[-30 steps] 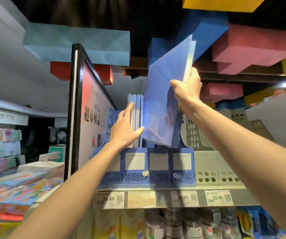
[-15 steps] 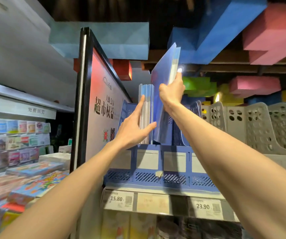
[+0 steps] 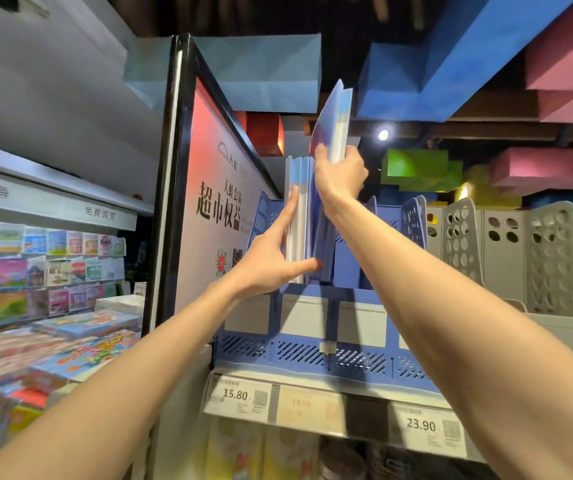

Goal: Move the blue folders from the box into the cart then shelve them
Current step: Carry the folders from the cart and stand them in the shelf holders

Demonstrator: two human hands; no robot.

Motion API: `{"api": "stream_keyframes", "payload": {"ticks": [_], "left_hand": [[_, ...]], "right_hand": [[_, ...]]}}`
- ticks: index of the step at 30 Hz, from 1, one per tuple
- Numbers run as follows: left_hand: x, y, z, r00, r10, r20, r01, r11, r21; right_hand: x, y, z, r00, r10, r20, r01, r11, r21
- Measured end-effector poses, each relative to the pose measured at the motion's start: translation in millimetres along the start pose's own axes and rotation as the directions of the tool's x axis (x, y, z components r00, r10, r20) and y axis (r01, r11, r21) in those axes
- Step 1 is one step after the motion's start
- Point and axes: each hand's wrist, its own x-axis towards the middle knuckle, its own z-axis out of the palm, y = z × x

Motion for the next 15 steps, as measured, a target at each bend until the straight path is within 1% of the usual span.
{"api": "stream_keyframes", "payload": {"ticks": [3, 6, 9, 15], "left_hand": [[-0.8, 1.7, 1.2, 1.0, -0.011, 0.021, 0.011, 1.0, -0.017], [-0.9, 0.2, 2.0, 0.999, -0.012, 0.052, 0.013, 1.0, -0.02], [-0.2, -1.4, 0.0, 0.998, -0.008, 0.069, 0.009, 1.0, -0.013], [-1.2, -0.7, -1.6, 0.999, -0.008, 0.047, 0.009, 0.999, -0.039]], "right_hand": [[2.6, 5.6, -6.6, 0.998, 0.044, 0.053, -0.048, 0.997, 0.059], [-2.0, 16.0, -15.4, 0.987, 0.074, 0.144, -0.085, 0.994, 0.071], [-7.4, 24.4, -20.8, 0.979, 0.089, 0.185, -0.104, 0.992, 0.077], [-17.5, 35.7, -34.3, 0.927, 0.11, 0.359, -0.17, 0.976, 0.139]]}}
